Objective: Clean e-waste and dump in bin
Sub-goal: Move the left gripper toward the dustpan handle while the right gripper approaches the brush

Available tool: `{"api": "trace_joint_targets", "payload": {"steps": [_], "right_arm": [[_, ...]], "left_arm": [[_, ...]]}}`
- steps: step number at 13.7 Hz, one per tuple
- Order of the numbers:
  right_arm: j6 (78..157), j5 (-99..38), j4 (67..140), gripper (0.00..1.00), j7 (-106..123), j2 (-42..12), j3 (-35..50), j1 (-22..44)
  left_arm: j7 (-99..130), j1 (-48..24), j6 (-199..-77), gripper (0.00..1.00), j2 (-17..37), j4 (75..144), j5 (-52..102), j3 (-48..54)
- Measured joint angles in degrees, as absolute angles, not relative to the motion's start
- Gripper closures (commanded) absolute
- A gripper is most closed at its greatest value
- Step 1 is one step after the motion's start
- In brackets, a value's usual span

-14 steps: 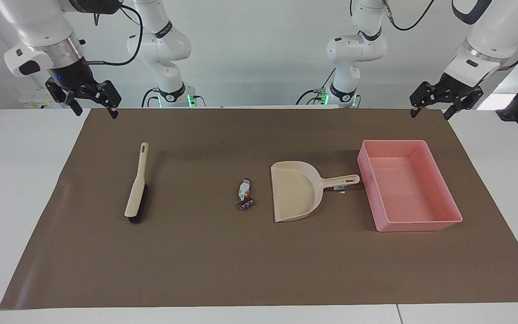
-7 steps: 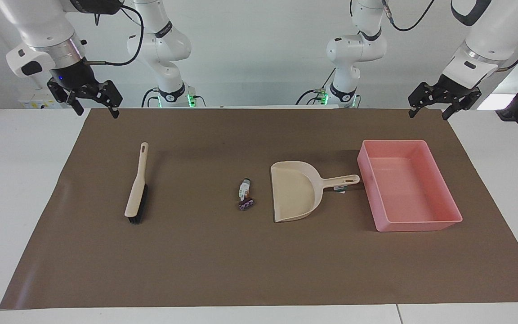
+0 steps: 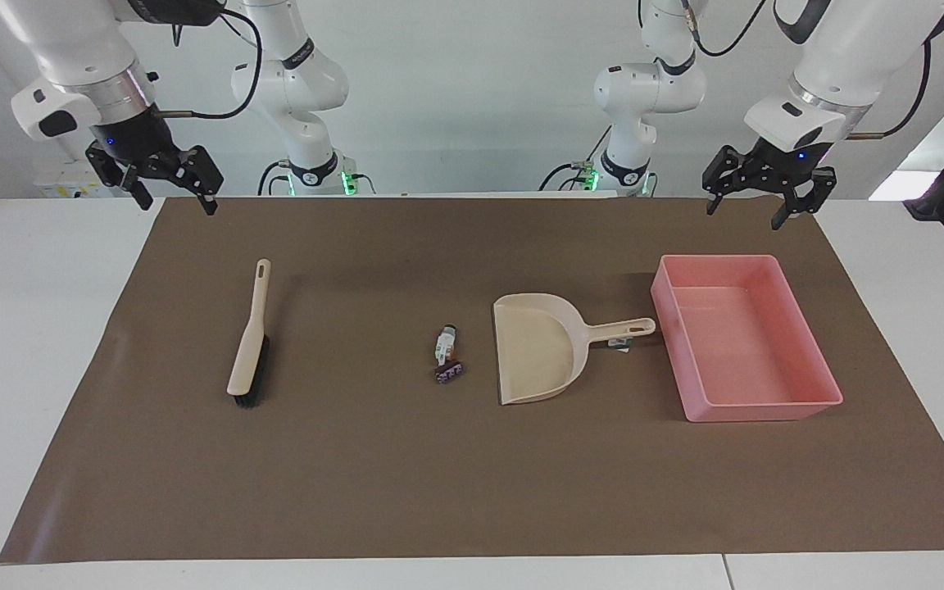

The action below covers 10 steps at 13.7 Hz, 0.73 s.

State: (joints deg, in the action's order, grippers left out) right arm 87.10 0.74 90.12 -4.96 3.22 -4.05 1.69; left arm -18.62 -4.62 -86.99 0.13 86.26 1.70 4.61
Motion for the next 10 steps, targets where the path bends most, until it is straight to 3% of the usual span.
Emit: {"api": "trace_joint_targets", "payload": {"steps": [4,10], "right_arm": [[87.14,0.74,90.12,0.00,-4.96,3.23,-4.05,1.69],[87.18,0.74,90.12,0.00,-4.96,3.25,-4.03,1.83]], "left_arm": [[-24.83,-5.07,-86.99,0.00,0.13,86.28,1.70,4.55],[-4.78,-4.78,-86.91,0.00,0.13,86.82,1.71,3.93]]}}
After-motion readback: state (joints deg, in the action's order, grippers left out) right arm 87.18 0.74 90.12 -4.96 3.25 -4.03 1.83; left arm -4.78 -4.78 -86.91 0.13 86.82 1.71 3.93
